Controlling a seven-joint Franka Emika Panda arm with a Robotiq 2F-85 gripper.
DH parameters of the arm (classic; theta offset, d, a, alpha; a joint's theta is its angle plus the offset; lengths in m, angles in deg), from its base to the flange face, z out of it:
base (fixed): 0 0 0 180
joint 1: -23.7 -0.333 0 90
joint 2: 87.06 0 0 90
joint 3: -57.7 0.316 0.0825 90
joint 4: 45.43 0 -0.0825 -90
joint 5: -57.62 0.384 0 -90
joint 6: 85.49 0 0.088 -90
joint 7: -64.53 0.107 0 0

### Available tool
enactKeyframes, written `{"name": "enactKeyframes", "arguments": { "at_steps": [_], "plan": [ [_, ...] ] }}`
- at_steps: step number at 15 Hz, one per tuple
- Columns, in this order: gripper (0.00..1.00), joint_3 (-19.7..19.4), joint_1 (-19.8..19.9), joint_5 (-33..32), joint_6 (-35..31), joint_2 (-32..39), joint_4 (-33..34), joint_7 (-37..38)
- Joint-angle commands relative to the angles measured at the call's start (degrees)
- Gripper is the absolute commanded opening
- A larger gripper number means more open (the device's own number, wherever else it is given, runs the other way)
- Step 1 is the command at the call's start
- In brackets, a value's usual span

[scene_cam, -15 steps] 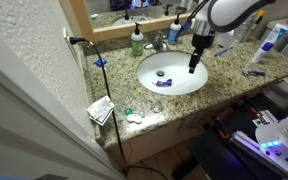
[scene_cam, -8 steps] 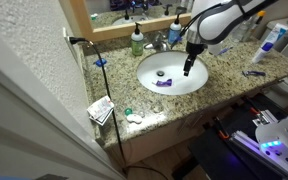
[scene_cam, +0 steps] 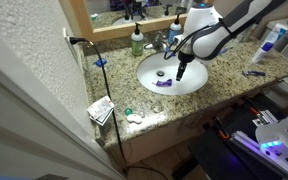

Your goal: Remove the toothpaste from the sink and place it on the left side of the counter

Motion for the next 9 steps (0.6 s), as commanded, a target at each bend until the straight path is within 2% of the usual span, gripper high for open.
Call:
{"name": "enactKeyframes", "arguments": {
  "at_steps": [1,7,9],
  "plan": [
    [1.0,1.88,1.98,-1.27,-2.08,0.99,0.13,0.76],
    [1.0,1.8,1.71,-1.99,-2.87,1.53,0.13,2.0],
    [1.0,4.78,3.98,1.98,-5.5,2.45,0.14,-2.28]
  ]
}}
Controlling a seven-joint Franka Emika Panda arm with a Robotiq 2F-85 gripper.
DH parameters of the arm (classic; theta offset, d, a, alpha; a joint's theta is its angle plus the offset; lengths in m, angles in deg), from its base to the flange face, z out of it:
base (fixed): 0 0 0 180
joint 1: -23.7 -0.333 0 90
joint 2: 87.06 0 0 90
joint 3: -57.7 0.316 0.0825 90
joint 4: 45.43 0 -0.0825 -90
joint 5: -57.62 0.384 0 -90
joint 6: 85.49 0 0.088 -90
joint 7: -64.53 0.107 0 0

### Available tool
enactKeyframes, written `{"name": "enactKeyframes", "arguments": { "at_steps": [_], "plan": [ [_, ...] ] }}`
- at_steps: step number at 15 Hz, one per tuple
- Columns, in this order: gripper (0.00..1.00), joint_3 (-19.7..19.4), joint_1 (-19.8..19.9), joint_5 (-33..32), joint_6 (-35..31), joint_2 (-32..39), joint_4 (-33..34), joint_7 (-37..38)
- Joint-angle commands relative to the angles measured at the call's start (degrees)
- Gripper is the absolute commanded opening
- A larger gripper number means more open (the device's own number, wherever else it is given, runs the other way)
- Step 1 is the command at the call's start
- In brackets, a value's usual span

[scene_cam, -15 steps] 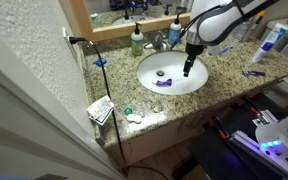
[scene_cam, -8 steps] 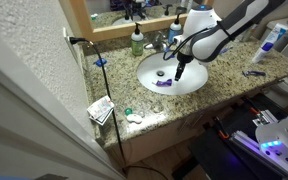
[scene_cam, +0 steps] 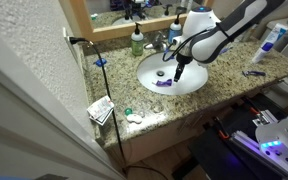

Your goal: Remove the toothpaste from the sink and place it on the left side of the counter

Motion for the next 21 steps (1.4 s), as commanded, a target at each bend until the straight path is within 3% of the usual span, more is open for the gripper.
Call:
{"name": "enactKeyframes", "arguments": {
  "at_steps": [1,4,6,7,8,11,13,18,19,21],
  "plan": [
    [1.0,4.29,3.77,2.52,-4.15,1.01,-0.07,-3.26],
    [1.0,4.56,3.99,0.59,-4.08,0.76,0.01,-2.17],
    [1.0,6.06,4.97,3.02,-3.11,0.88,0.01,-2.13],
    [1.0,10.33,8.11,8.95,-6.11,2.2,0.06,-6.9],
    [1.0,6.23,4.67,3.32,-3.71,0.58,-0.02,-1.57],
    [1.0,9.53,6.9,7.32,-4.53,1.14,0.01,-4.3],
    [1.0,9.29,6.73,7.31,1.21,0.42,0.31,-2.81],
    [1.0,7.58,5.46,3.63,-1.34,0.49,0.18,-2.11],
    [1.0,9.6,6.94,6.19,-0.13,1.0,0.72,-3.88],
    [1.0,8.91,6.3,5.2,-0.88,0.98,0.4,-2.68]
  ]
}}
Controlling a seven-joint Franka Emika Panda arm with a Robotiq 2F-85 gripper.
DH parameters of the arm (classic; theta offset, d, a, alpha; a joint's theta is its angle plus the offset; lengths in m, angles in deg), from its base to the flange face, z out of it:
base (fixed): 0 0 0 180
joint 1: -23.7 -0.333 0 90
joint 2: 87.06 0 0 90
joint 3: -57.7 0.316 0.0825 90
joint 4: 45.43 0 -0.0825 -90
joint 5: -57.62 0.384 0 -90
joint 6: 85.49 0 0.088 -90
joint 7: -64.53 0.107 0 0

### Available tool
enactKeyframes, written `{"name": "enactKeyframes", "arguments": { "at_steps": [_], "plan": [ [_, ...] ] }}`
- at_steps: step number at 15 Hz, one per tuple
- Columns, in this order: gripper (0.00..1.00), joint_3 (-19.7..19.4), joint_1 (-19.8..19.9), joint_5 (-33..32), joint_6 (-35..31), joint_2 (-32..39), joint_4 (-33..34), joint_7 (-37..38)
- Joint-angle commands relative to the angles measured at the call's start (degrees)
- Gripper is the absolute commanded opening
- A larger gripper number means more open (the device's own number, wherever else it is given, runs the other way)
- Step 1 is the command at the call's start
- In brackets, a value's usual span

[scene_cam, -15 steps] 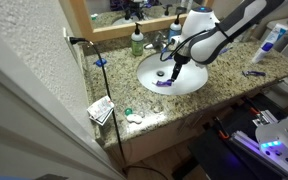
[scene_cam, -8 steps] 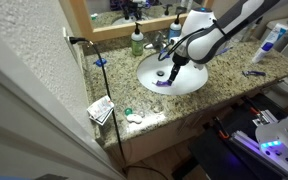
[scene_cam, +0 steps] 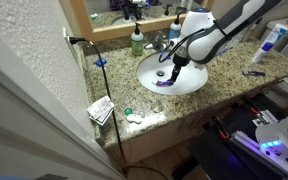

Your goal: Remove the toothpaste from the sink and place it on the left side of the counter

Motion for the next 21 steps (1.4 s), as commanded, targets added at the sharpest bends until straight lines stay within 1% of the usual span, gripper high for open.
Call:
{"name": "enactKeyframes", "arguments": {
  "at_steps": [1,11,12,13,14,15,16,17,18,19,20,21],
  "plan": [
    [1.0,0.14,0.04,-0.04,0.09,0.03,0.09,0.09],
    [1.0,0.21,0.03,-0.02,0.09,0.03,0.1,0.09],
    [1.0,-2.8,-2.41,-5.16,-5.15,1.36,-1.19,2.52],
    [1.0,-7.14,-5.81,-12.9,-8.76,2.29,-1.92,6.34],
    [1.0,-12.95,-10.77,-17.54,-10.97,2.83,-2.14,8.48],
    [1.0,-17.15,-13.88,-23.1,-13.51,4.56,-1.75,12.2],
    [1.0,-19.67,-15.53,-27.33,-14.57,6.15,-1.1,15.95],
    [1.0,-21.6,-17.36,-28.51,-15.74,7.19,-1.18,17.91],
    [1.0,-17.66,-13.92,-25.36,-12.74,4.71,-1.55,15.08],
    [1.0,-19.56,-15.52,-26.87,-14.01,5.93,-1.54,16.63],
    [1.0,-20.36,-16.34,-27.26,-14.6,6.73,-1.46,17.13],
    [1.0,-20.1,-16.3,-26.74,-13.75,6.72,-1.53,17.08]
  ]
}}
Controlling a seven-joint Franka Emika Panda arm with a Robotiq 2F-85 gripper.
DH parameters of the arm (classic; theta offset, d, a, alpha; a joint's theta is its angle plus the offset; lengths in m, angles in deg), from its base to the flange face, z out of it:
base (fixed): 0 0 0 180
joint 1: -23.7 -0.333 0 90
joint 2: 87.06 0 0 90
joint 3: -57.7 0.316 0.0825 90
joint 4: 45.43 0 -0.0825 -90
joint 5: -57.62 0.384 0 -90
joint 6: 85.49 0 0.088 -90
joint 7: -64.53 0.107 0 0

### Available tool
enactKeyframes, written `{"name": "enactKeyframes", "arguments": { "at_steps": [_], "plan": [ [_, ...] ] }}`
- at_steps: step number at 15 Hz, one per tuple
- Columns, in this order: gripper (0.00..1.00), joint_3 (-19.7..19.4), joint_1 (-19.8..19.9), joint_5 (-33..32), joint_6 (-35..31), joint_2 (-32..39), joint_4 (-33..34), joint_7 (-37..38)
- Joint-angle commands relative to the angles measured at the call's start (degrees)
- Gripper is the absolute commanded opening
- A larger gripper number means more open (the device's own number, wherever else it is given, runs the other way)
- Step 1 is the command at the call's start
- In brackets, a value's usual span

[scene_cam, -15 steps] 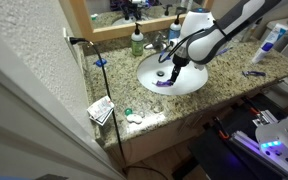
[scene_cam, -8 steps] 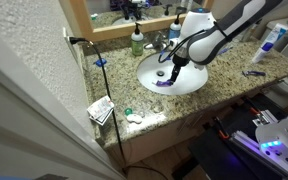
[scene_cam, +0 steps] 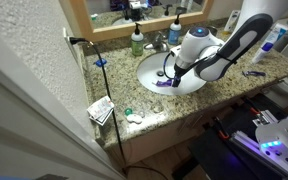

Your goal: Remove the toothpaste from the sink and place it on the left side of the counter

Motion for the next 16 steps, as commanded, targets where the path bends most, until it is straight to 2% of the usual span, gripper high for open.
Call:
{"name": "enactKeyframes", "arguments": {
  "at_steps": [1,3,7,8,9,11,12,14,16],
  "plan": [
    [1.0,1.28,0.89,0.82,3.83,-1.03,-0.19,-1.26],
    [1.0,2.57,1.84,1.32,6.79,-1.46,-0.09,-1.13],
    [1.0,6.31,5.05,2.6,4.97,-0.74,-0.07,-3.27],
    [1.0,8.23,6.69,3.68,5.03,-0.63,-0.16,-4.79],
    [1.0,11.72,9.49,6.38,5.38,-0.36,-0.31,-7.13],
    [1.0,14.68,11.68,10.59,5.41,-0.11,-0.37,-7.32],
    [1.0,11.35,8.36,7.83,4.71,-0.18,0.0,-5.42],
    [1.0,13.22,9.85,9.71,4.72,-0.19,-0.03,-5.96],
    [1.0,13.45,10.11,9.95,4.71,-0.19,-0.04,-5.98]
  ]
}}
